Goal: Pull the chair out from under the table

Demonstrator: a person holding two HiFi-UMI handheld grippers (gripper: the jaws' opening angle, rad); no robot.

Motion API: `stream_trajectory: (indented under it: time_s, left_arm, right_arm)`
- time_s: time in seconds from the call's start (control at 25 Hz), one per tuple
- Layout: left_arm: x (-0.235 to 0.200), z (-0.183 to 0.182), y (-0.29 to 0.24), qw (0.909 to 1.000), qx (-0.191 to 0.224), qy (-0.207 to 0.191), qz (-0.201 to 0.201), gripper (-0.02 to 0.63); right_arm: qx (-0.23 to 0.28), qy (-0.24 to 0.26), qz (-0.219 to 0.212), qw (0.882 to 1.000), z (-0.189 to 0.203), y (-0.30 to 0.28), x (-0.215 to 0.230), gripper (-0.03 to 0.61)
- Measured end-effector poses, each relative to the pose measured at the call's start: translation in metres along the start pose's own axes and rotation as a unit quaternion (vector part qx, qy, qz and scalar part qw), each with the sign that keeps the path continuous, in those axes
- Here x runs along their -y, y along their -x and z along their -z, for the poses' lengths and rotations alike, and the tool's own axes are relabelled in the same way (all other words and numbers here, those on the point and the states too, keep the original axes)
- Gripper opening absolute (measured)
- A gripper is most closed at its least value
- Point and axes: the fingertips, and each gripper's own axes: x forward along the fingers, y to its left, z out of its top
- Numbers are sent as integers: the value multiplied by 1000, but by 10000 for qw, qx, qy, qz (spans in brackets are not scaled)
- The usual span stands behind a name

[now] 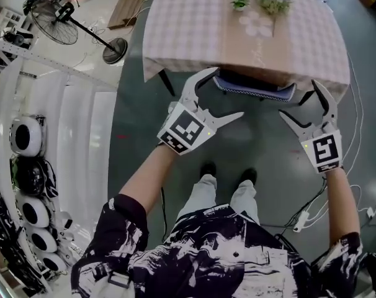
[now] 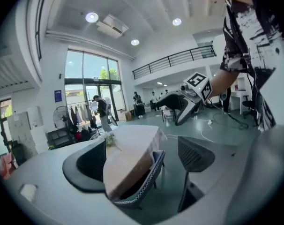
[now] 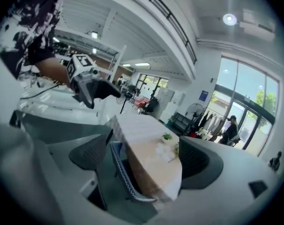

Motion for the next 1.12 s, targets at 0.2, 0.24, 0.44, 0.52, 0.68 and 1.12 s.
stream_trajectory:
  time_s: [0.2, 0.24, 0.44, 0.52, 0.68, 1.12]
  left_arm:
    - [-1, 64, -76, 9904, -1057, -729, 521, 457]
    - [0, 82, -88, 9853, -1314, -876, 656, 457]
    - [8, 181, -137, 9485, -2521, -1396, 1317, 457]
    - [8, 205, -153, 9372, -2788, -1503, 1460, 457]
    - [11, 233, -174, 9217, -3096, -1618, 1686, 457]
    - [17, 287, -180, 8719, -3819, -2364, 1951, 141]
  right_arm:
    - [-950, 945, -771, 9880, 85, -60, -14, 437]
    - [-1169, 1118, -896, 9827, 104, -71, -16, 437]
    - [-2157, 1668, -1487, 9505, 194, -122, -33, 437]
    - [-2420, 1838, -1709, 9373, 219, -139, -41, 437]
    - [-2762, 2145, -2047, 9142, 251, -160, -62, 437]
    - [-3255, 2373, -2083, 8913, 284, -181, -71, 177]
